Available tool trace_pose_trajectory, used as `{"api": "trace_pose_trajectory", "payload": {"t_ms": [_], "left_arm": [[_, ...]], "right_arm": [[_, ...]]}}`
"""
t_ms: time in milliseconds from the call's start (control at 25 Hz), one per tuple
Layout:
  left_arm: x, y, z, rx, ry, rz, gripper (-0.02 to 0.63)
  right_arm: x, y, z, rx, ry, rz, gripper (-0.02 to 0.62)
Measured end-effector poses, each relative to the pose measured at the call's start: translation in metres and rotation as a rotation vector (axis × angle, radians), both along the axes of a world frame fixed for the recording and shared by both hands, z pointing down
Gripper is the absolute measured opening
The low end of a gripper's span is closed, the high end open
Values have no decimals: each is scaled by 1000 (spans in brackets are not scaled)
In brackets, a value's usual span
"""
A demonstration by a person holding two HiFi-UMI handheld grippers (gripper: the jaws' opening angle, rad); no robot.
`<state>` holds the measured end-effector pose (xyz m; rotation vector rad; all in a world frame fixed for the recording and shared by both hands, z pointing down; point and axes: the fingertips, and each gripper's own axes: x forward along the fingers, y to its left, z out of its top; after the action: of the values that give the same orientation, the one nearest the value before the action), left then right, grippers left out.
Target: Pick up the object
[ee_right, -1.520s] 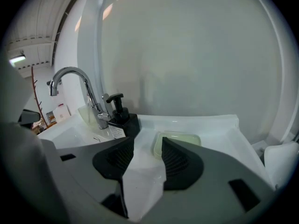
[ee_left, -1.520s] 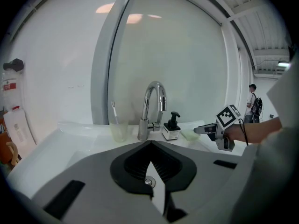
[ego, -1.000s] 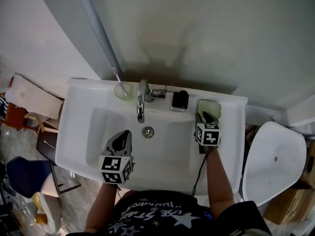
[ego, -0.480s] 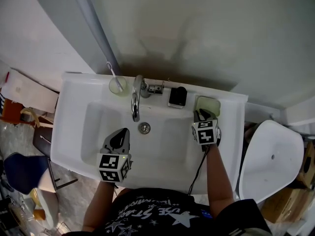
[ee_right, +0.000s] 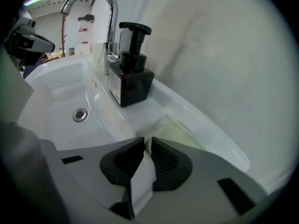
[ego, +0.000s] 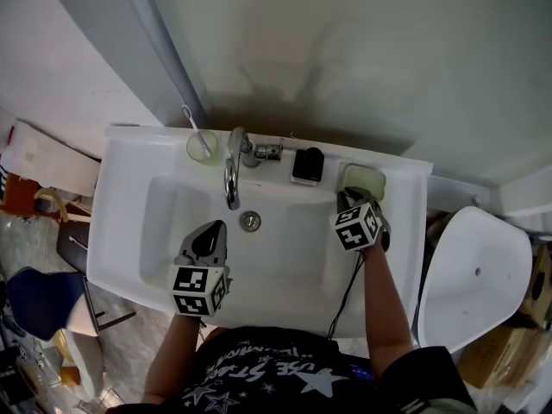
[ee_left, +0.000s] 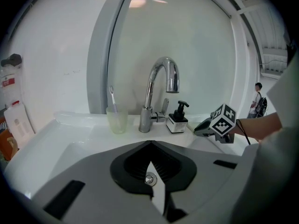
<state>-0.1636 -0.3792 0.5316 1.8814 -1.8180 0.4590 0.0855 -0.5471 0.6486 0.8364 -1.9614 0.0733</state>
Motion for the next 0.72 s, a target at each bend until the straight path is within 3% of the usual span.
{"api": "trace_pose_trajectory", "payload": {"t_ms": [280, 720], "left_arm": [[-2, 6, -1, 11, -3, -2, 15], [-6, 42, -29, 89, 3, 11, 15]], "right_arm": [[-1, 4, -3, -34, -20, -12, 42], [-3, 34, -71, 85, -132, 40, 39]]}}
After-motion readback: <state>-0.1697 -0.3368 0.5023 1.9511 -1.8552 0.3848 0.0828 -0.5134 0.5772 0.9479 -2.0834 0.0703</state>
